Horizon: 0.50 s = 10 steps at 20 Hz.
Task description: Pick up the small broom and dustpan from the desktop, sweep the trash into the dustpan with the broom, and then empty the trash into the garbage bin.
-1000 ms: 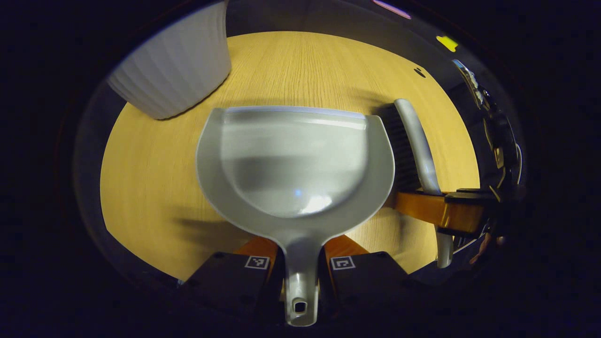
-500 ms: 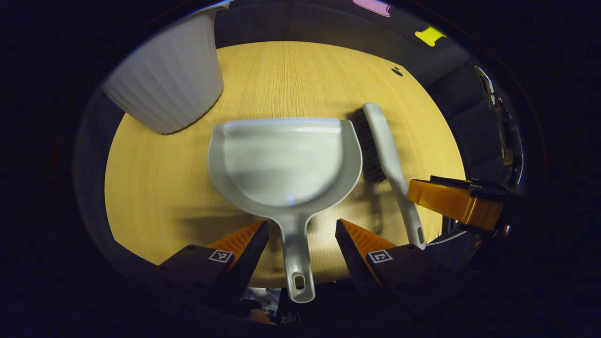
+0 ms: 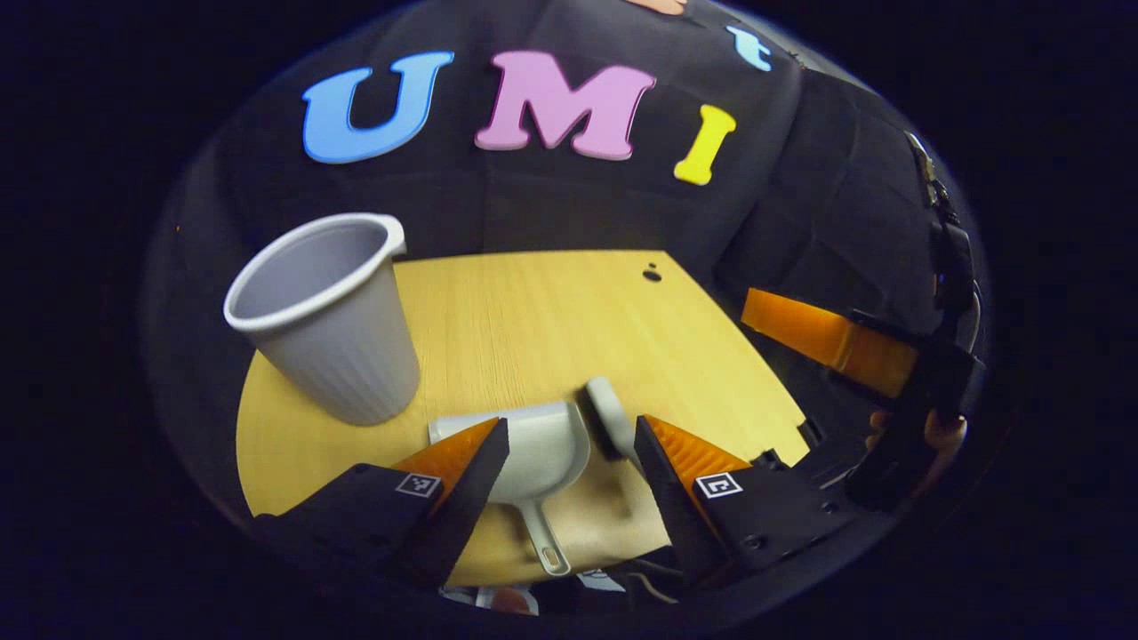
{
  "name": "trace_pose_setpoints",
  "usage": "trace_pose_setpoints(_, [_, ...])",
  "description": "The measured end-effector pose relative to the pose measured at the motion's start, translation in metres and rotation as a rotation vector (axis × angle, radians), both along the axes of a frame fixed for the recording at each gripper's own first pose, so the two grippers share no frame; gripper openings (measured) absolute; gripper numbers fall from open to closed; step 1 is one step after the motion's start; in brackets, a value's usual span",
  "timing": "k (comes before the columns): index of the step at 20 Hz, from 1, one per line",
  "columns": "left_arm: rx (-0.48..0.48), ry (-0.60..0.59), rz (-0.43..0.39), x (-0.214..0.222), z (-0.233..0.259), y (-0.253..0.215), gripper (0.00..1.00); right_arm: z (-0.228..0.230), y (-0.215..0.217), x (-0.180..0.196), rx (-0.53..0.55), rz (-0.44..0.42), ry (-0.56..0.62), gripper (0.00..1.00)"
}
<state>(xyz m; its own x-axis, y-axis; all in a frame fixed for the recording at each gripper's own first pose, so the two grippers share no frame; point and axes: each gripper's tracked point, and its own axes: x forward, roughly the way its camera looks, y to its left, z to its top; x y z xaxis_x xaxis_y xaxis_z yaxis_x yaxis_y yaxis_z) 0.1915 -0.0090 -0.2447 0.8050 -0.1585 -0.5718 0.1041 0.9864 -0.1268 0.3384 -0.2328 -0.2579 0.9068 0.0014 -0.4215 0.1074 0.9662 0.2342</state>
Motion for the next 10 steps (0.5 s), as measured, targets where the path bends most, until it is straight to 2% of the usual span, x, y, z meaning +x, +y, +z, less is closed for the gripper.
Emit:
trace_pose_setpoints(3, [0.012,-0.27,-0.034,-0.006,0.074,0.005,0.86,0.081,0.001,0.005,-0.106,-0.056,-0.277,0.98])
trace_pose_setpoints(5, [0.062,-0.418,-0.021,-0.015,0.091,0.012,0.86,0.123,0.004,0.001,-0.222,-0.055,-0.448,0.97])
trace_pose_setpoints(7, [0.092,-0.569,-0.006,-0.016,0.096,0.005,0.85,0.139,0.013,-0.013,-0.298,-0.028,-0.503,0.97])
trace_pose_setpoints(10, [0.09,-0.631,0.025,-0.024,0.106,0.003,0.83,0.132,0.025,-0.017,-0.259,0.036,-0.466,0.97])
